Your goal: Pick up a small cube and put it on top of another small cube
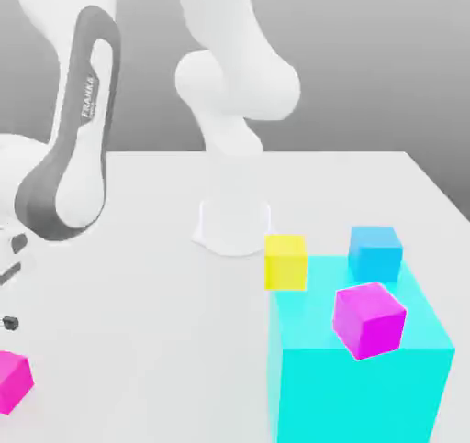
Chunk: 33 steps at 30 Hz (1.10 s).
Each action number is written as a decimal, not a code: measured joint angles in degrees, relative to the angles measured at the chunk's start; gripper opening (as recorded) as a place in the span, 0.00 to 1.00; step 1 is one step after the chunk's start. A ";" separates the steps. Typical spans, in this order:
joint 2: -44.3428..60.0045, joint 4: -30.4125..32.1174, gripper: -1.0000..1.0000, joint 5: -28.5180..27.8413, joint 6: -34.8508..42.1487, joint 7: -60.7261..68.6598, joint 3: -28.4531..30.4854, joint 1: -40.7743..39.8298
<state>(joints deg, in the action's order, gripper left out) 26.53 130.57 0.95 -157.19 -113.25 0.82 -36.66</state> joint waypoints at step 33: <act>-43.59 3.69 0.00 5.15 38.92 -28.41 -20.22 31.29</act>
<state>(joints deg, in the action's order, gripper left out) -17.06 134.26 6.11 -118.27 -141.66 -19.41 -5.38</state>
